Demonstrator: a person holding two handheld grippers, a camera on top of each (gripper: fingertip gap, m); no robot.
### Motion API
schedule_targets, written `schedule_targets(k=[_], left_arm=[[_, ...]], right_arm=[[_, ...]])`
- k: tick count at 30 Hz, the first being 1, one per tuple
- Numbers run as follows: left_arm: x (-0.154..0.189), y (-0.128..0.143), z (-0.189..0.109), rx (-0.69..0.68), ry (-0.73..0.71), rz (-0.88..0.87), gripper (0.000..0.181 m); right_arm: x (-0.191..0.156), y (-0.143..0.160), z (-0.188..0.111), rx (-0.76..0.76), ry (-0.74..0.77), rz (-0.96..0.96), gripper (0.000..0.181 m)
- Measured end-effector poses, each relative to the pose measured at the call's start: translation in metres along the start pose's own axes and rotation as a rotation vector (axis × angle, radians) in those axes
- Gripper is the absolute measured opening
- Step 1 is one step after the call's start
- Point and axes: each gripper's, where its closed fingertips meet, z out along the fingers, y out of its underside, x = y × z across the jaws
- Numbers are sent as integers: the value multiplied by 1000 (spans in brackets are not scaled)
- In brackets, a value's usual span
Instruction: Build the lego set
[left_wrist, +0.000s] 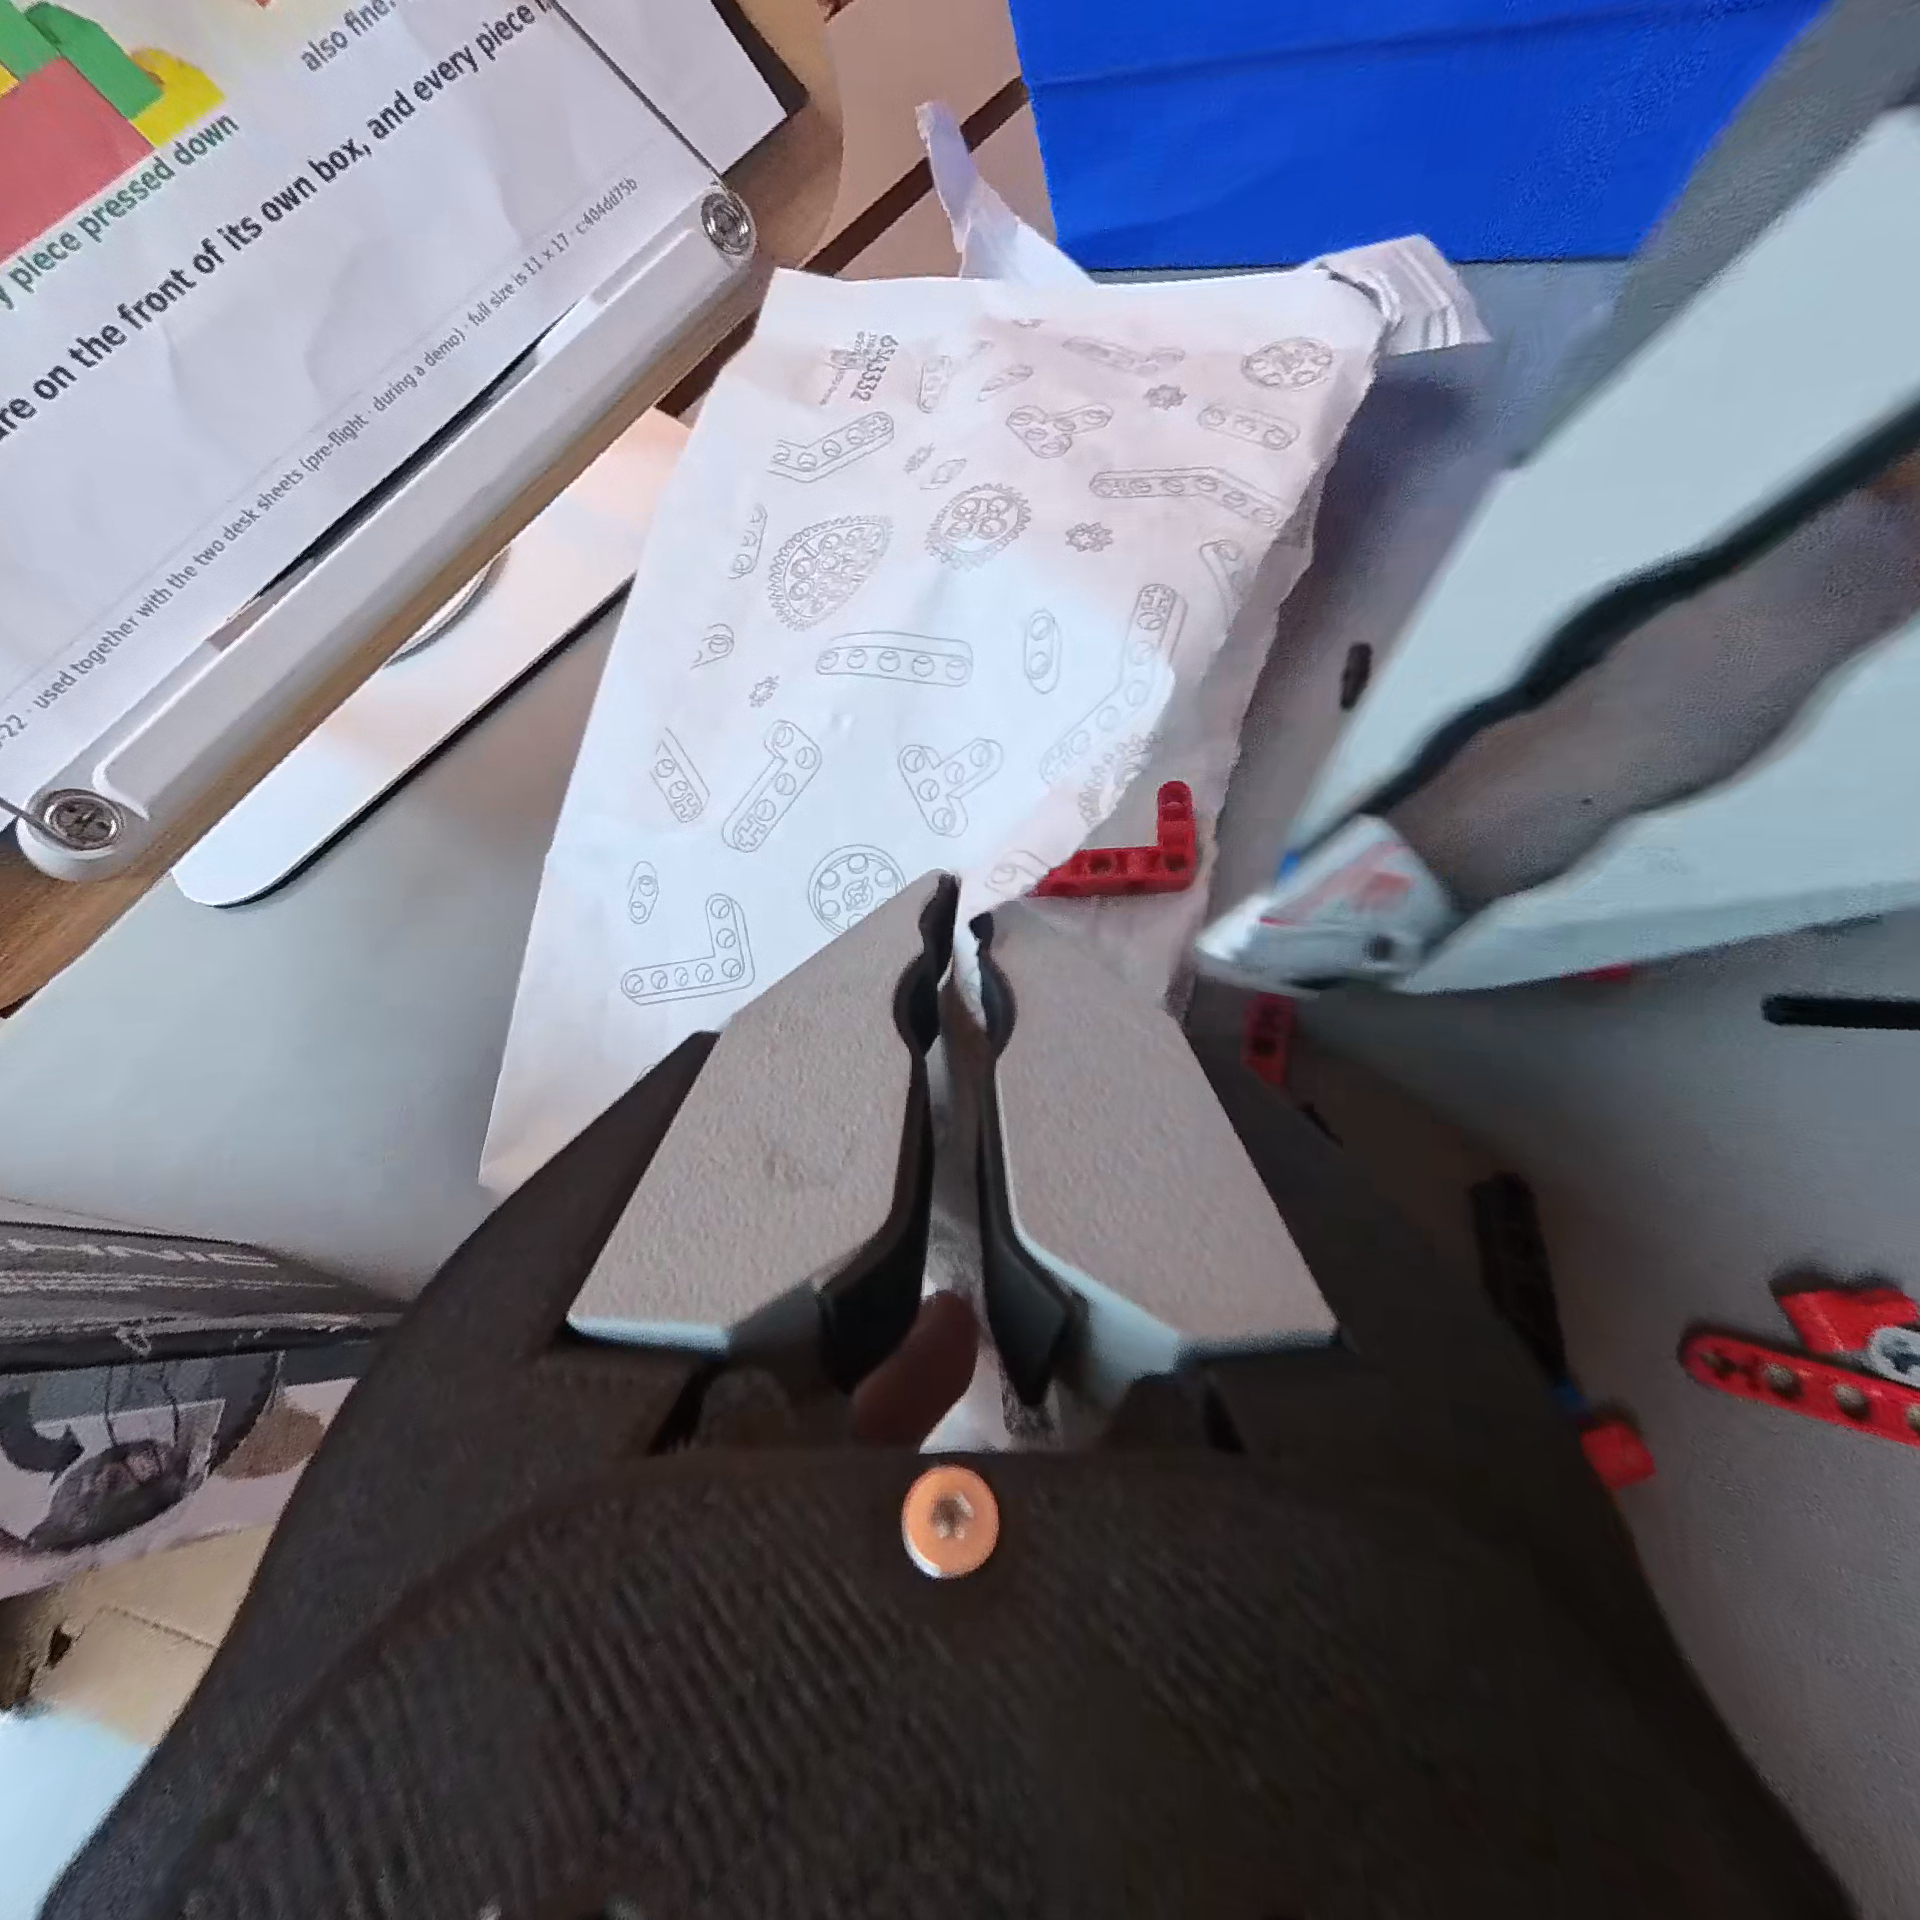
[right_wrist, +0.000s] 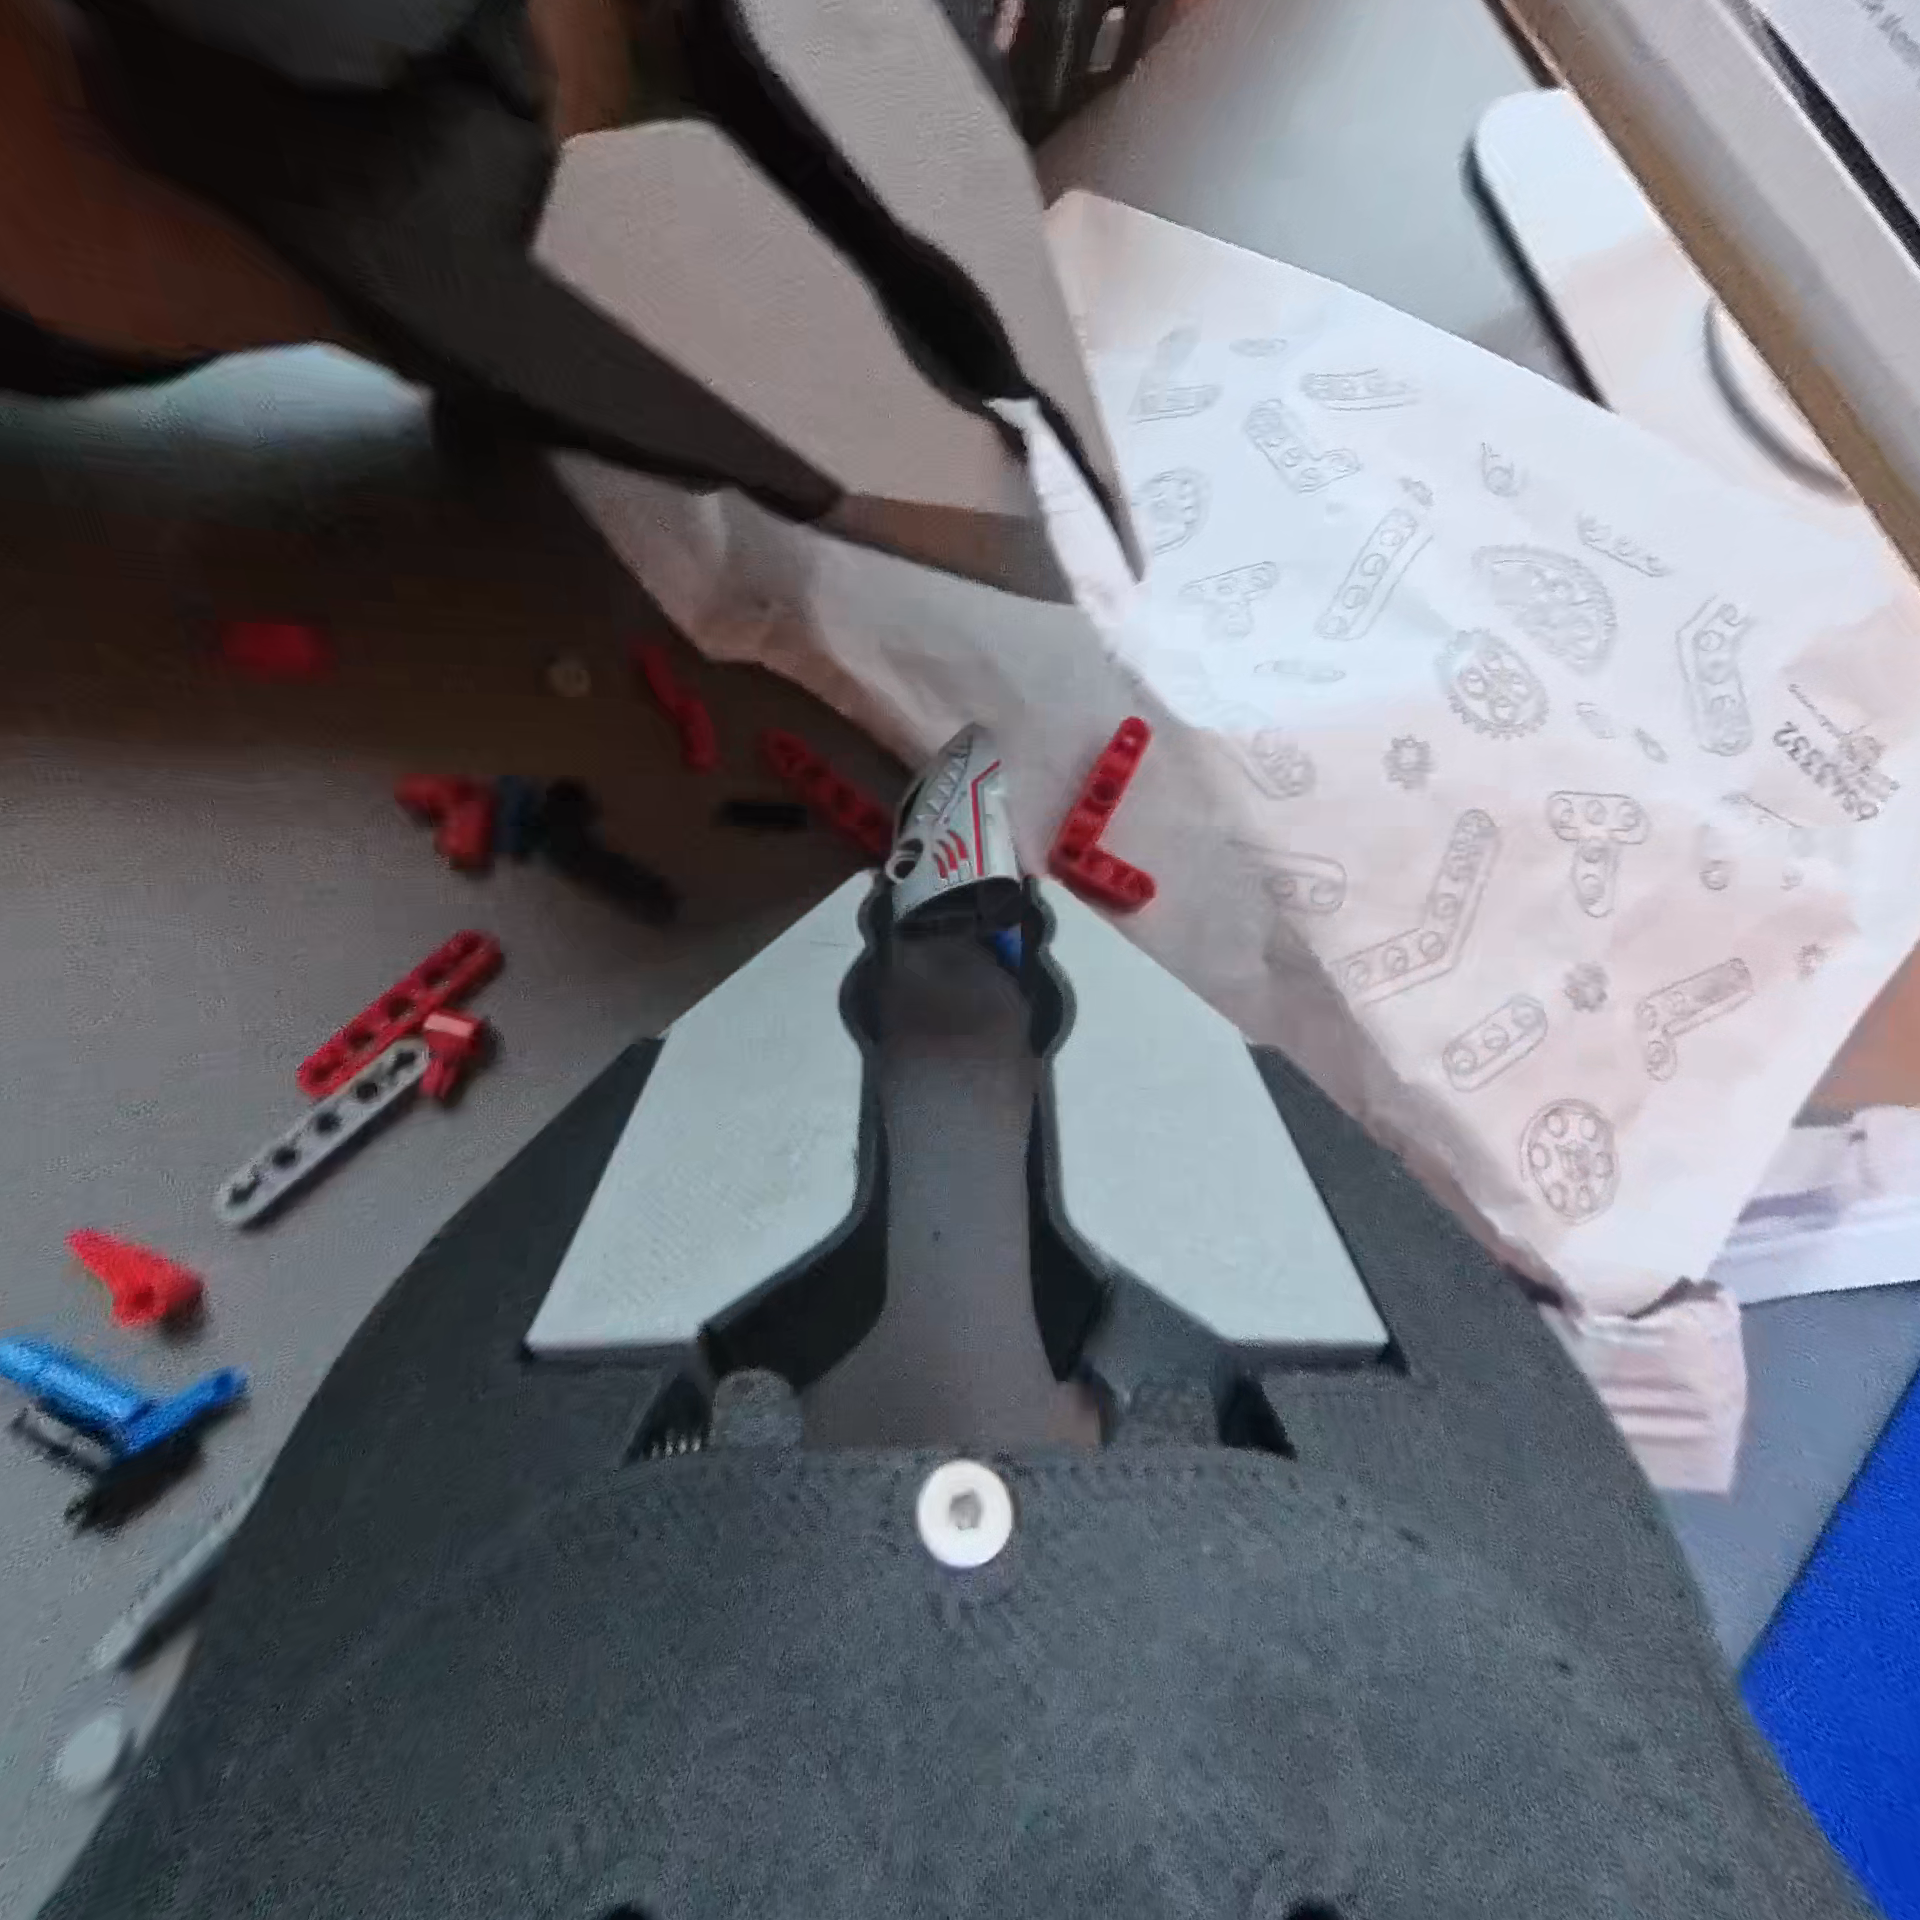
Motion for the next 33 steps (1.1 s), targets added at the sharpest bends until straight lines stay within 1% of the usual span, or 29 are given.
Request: schedule_targets(k=[3, 6, 9, 11, 12, 15, 17, 20, 23, 24, 25, 27, 30, 32, 33], left_arm=[[3, -1, -1, -6, 14, -1, 0], [7, 1, 0, -20, 15, 21, 0], [11, 1, 3, -20, 29, 38, 0], [13, 0, 2, -16, 36, 44, 0], [14, 0, 2, -17, 39, 44, 0], [15, 0, 3, -22, 45, 46, 0], [15, 2, 3, -24, 53, 51, 0], [14, 5, 4, -30, 64, 64, 0], [17, 5, 4, -26, 63, 99, 0], [18, 4, 4, -25, 66, 106, 0], [18, 4, 4, -25, 67, 105, 0], [17, 4, 4, -19, 69, 91, 0], [15, 3, 3, -10, 74, 68, 0], [15, 3, 2, -10, 78, 60, 0], [15, 3, 2, -11, 78, 61, 0]], right_arm=[[-19, 25, -27, -50, -28, -136, 22], [-34, 45, -61, -67, -48, -195, 21], [-73, 46, -96, 49, -199, -221, 22], [-101, 50, -109, 98, -303, -255, 21], [-111, 53, -108, 92, -330, -269, 21], [-134, 57, -92, 54, -401, -313, 21], [-137, 58, -76, 20, -406, -364, 21], [-117, 44, -54, 12, -344, -409, 21], [-73, 26, -26, 14, -191, -391, 22], [-59, 22, -19, 13, -157, -368, 22], [-53, 19, -14, 12, -157, -349, 21], [-50, 13, -12, 26, -171, -351, 21], [-68, 11, -23, 44, -273, -377, 21], [-82, 17, -28, 0, -379, -343, 21], [-83, 19, -27, -33, -394, -327, 21]])
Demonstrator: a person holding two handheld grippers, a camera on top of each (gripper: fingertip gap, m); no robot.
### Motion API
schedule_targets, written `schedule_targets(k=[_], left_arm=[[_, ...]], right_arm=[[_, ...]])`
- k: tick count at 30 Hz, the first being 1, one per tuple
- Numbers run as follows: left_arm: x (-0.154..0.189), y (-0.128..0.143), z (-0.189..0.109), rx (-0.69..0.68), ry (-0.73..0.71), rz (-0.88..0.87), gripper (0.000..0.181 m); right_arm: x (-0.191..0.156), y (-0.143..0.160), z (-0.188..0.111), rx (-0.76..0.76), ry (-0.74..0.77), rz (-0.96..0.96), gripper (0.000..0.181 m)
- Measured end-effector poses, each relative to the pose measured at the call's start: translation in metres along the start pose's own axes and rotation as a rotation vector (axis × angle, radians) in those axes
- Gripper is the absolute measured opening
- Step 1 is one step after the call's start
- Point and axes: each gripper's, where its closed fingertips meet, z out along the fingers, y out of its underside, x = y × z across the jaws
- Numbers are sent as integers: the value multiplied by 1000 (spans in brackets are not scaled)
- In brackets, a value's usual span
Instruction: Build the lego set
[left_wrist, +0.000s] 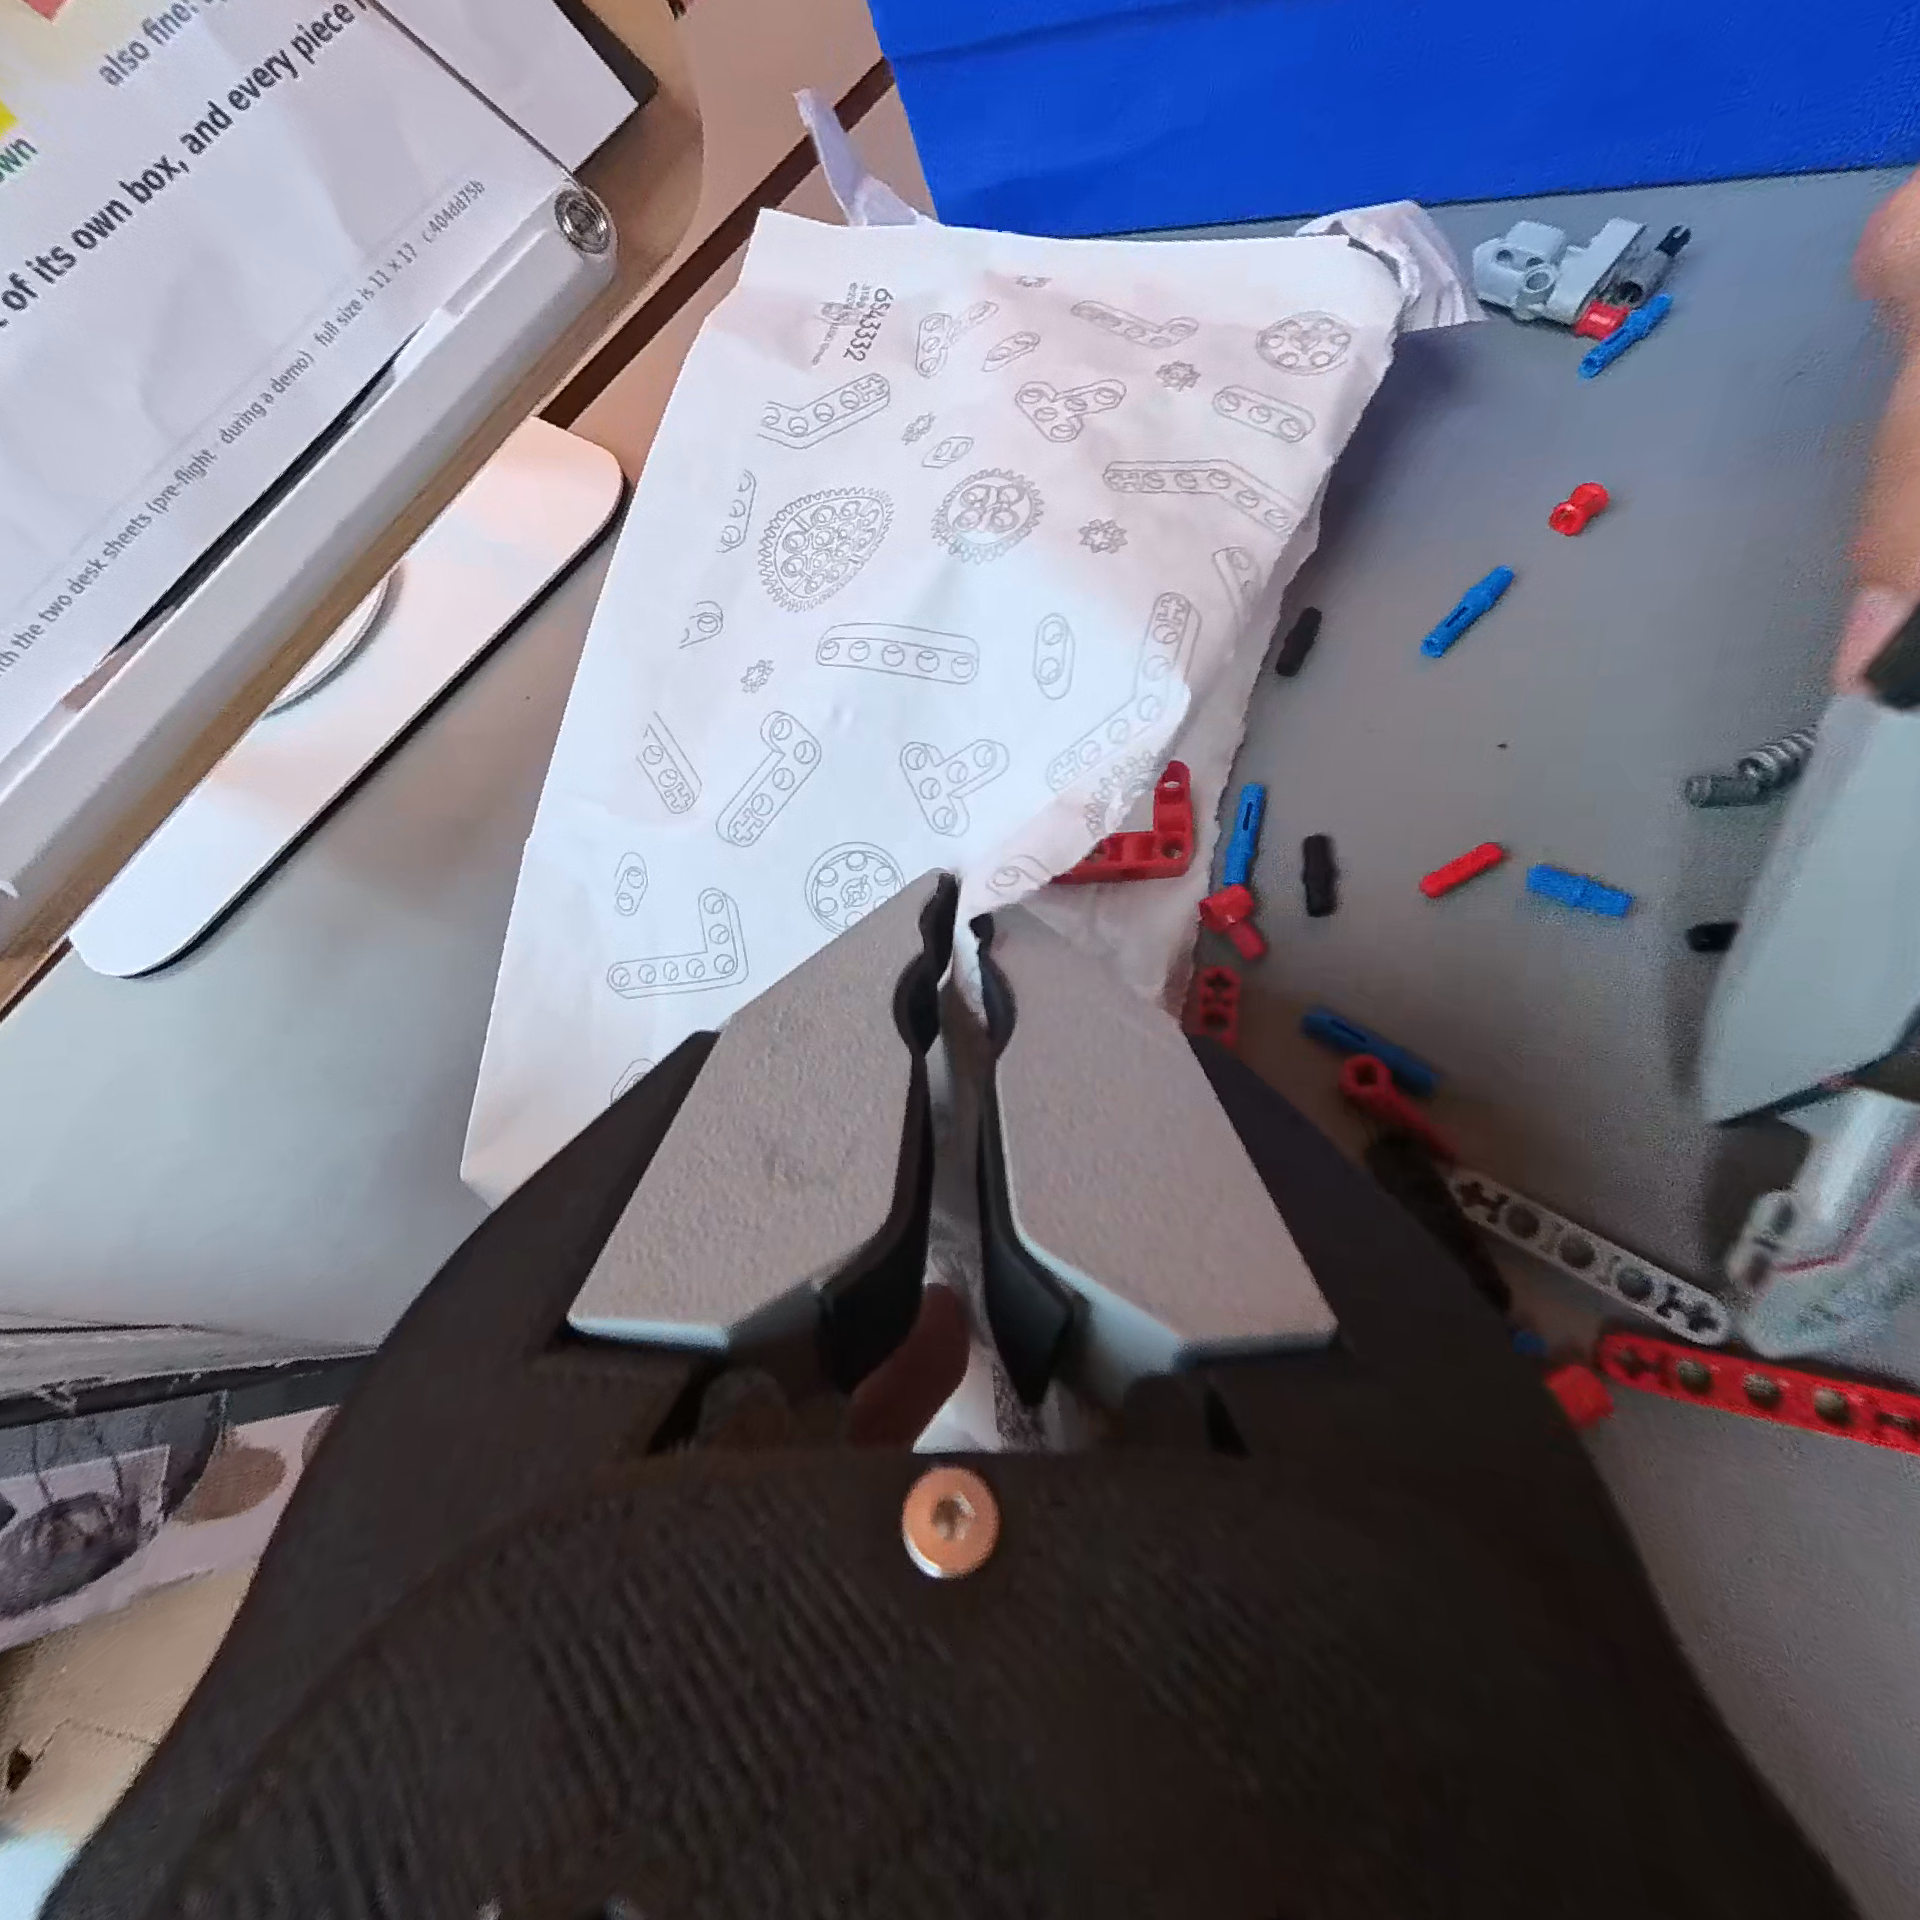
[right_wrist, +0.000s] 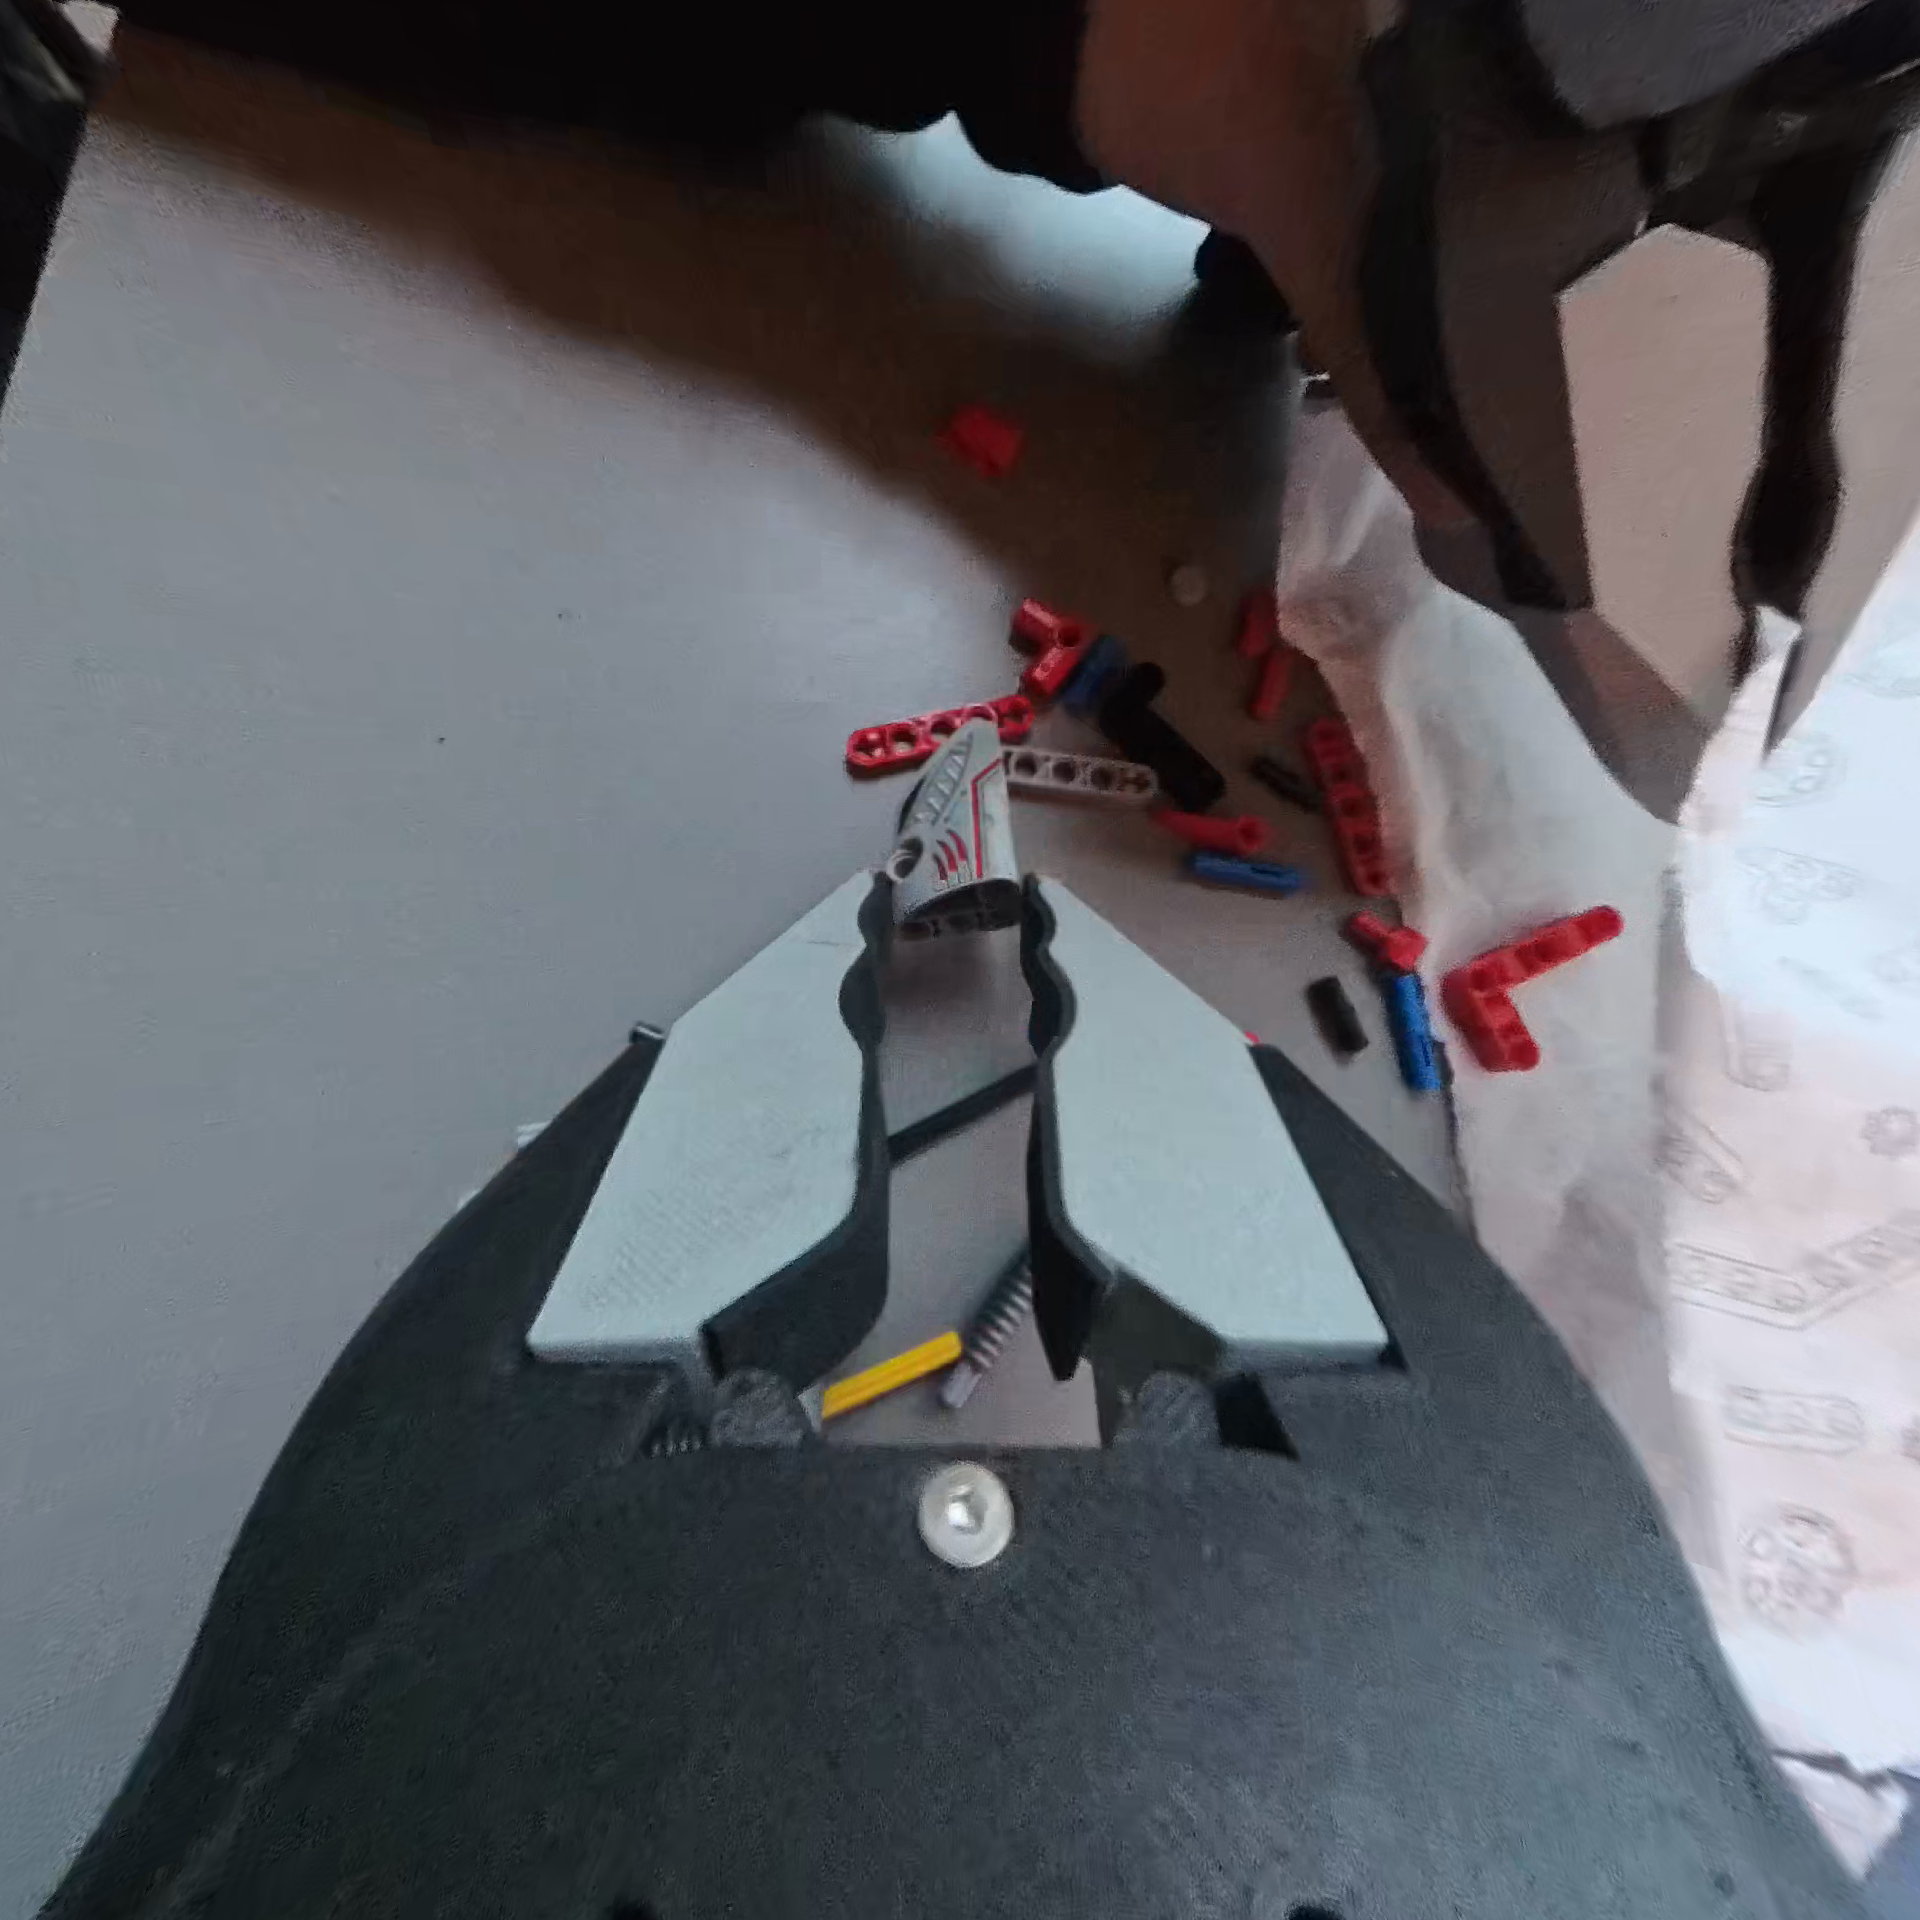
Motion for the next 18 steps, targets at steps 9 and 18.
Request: schedule_targets(k=[9, 18], left_arm=[[0, 1, 0, -7, -3, 3, 0], [0, 2, 0, -12, -4, 3, 0]], right_arm=[[16, 8, 3, -137, 17, 59, 21], [9, 15, -12, -59, 26, 197, 33]])
